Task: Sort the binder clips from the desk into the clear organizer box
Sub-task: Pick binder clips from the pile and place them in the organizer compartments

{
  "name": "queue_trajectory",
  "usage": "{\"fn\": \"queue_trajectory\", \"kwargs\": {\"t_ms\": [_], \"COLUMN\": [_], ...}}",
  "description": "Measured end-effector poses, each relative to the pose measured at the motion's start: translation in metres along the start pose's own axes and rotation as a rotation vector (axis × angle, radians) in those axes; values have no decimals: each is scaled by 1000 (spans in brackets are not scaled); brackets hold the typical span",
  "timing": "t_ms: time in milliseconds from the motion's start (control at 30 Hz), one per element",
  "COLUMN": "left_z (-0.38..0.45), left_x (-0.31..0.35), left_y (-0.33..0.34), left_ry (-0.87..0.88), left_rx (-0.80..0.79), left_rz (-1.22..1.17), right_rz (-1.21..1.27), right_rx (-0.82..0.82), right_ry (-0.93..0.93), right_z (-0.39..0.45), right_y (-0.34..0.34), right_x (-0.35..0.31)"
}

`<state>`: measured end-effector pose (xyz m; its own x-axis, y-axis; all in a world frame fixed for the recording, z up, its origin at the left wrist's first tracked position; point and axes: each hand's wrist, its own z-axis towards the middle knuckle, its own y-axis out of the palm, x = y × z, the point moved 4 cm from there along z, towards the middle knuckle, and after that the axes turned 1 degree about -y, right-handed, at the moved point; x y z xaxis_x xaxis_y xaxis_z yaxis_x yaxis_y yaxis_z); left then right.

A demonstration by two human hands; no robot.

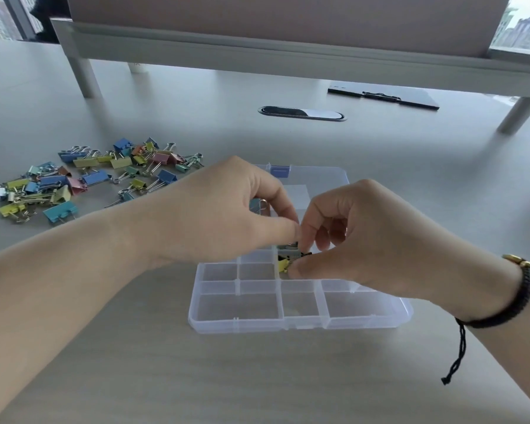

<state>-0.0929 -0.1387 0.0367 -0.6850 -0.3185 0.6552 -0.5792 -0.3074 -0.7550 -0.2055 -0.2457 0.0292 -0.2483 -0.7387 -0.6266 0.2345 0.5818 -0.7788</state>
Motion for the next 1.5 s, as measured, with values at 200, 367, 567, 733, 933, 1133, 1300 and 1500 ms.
{"fn": "queue_trajectory", "kwargs": {"t_ms": [200,367,567,733,933,1133,1300,1500], "left_z": [0,-4,-2,-2,-2,3,4,2], "left_x": [2,6,6,5,4,-3,-6,-4], "left_y": [6,14,14,9,4,-3,-7,-11], "left_ry": [-90,-41,-21,-45,-41,-58,-103,-112], "left_rx": [-105,-128,-192,-202,-225,-131,-68,-81], "left_rz": [-631,-693,-717,-737,-764,-739,-718,-567], "right_rz": [244,333,350,391,444,394,271,74], "right_rx": [216,146,158,163,186,243,186,-33], "right_ry": [-186,-317,-351,-341,-239,-78,-39,-68], "right_z": [0,-2,-2,-3,-1,2,1,-6], "right_y": [-17,-2,-5,-8,-11,-24,-24,-16], "right_x": [-4,-11,-12,-14,-10,3,1,-8]}}
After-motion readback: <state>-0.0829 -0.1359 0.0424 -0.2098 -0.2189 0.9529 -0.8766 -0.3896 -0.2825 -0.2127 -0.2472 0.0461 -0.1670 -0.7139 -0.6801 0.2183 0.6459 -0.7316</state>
